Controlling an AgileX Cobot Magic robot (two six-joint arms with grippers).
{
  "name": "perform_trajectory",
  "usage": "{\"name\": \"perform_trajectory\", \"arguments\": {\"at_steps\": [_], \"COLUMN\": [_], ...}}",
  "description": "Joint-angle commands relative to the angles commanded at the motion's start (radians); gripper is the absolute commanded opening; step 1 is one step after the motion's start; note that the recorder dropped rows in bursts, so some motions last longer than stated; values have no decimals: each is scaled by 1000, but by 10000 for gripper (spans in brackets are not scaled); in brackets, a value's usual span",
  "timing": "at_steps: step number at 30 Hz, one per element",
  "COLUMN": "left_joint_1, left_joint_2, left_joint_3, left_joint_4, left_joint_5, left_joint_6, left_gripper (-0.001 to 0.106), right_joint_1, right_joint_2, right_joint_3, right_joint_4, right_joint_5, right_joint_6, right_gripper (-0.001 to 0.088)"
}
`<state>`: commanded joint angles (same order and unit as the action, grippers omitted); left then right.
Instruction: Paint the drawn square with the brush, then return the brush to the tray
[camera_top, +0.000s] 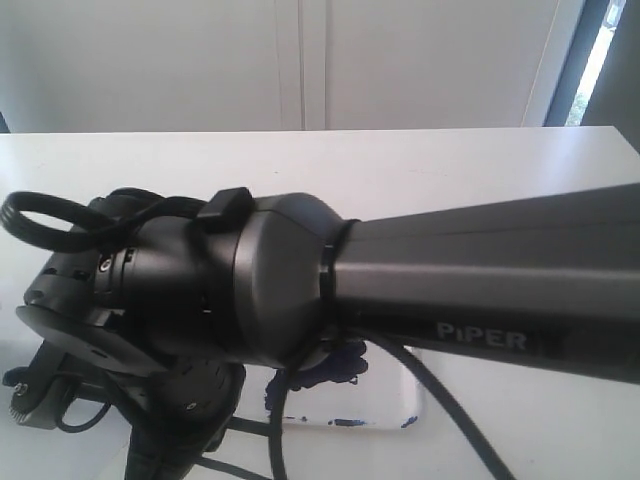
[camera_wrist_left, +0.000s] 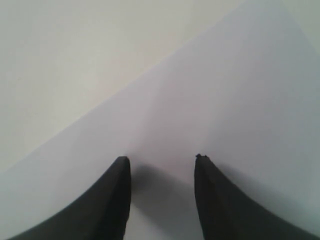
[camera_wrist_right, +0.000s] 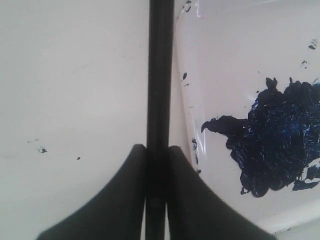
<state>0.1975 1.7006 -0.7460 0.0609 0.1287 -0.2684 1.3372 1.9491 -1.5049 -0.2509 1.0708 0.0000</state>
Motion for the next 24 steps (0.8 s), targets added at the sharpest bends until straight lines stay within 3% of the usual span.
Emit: {"name": "perform_trajectory", "arguments": {"at_steps": [24], "left_joint_1": [0], "left_joint_2": [0], "left_joint_3": [0], "left_joint_4": [1], "left_joint_5": [-5], "left_joint_6": [27], "left_gripper": [466], "right_joint_1": [-2], "right_joint_2": [46], "right_joint_3": [0], "right_joint_4": [-85], "right_joint_5": [4], "right_joint_6": [38], "right_gripper": [0]}}
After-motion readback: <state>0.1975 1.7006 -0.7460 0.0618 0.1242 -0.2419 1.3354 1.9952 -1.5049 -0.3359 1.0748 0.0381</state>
